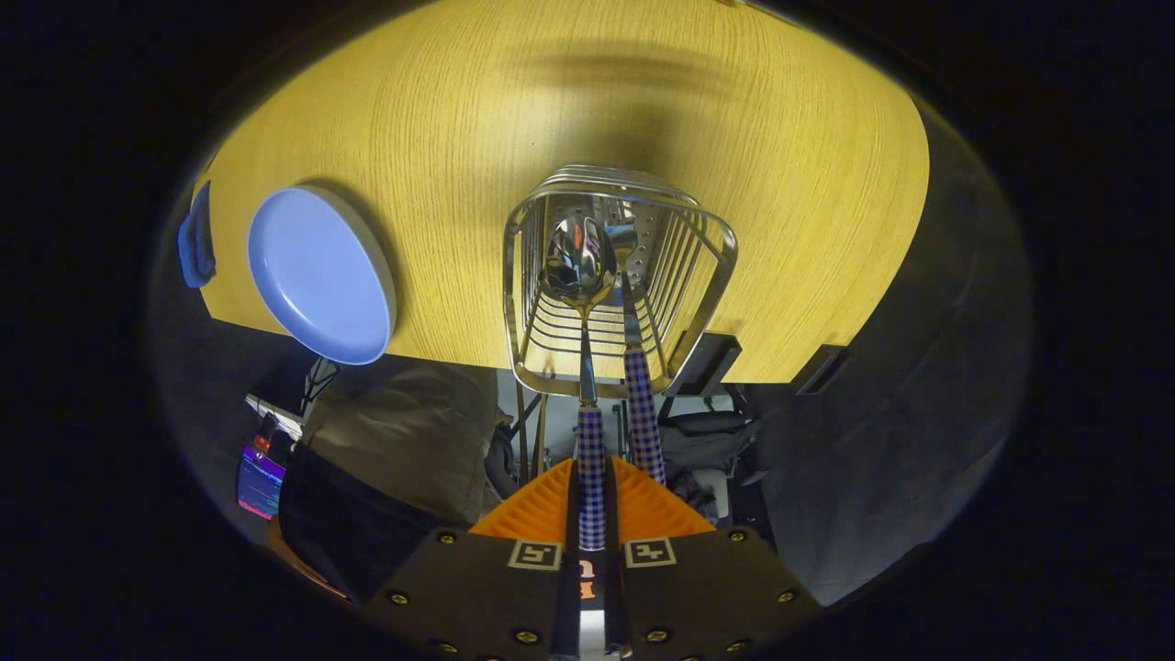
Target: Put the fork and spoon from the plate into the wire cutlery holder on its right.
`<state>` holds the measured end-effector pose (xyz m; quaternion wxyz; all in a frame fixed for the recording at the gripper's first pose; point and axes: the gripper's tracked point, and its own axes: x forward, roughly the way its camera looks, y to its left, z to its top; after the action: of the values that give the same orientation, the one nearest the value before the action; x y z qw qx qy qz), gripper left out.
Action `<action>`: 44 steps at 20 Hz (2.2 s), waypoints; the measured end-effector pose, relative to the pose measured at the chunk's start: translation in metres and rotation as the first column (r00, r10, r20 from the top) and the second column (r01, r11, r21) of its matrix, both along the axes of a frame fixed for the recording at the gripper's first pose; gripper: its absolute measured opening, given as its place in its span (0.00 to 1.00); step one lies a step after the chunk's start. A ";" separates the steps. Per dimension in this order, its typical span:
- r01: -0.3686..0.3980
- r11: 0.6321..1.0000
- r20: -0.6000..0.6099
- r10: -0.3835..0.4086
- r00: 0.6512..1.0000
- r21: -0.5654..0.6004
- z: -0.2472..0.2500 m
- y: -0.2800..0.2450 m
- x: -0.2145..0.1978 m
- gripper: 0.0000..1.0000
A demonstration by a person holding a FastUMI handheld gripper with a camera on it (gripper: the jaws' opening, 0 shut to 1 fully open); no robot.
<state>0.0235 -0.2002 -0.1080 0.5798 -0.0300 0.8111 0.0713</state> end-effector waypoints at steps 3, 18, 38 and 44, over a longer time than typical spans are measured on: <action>-0.009 1.000 0.029 0.009 1.000 -0.001 0.008 -0.004 0.005 0.18; 0.057 0.992 0.806 -0.125 0.579 0.113 0.106 0.065 0.005 0.18; -0.050 0.979 0.758 -0.186 -0.625 0.199 0.271 0.199 -0.027 0.18; -0.170 0.976 0.768 -0.210 -0.604 0.133 0.270 0.257 -0.007 1.00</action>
<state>0.0161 0.0565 0.1623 0.9814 0.0034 -0.1758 0.0767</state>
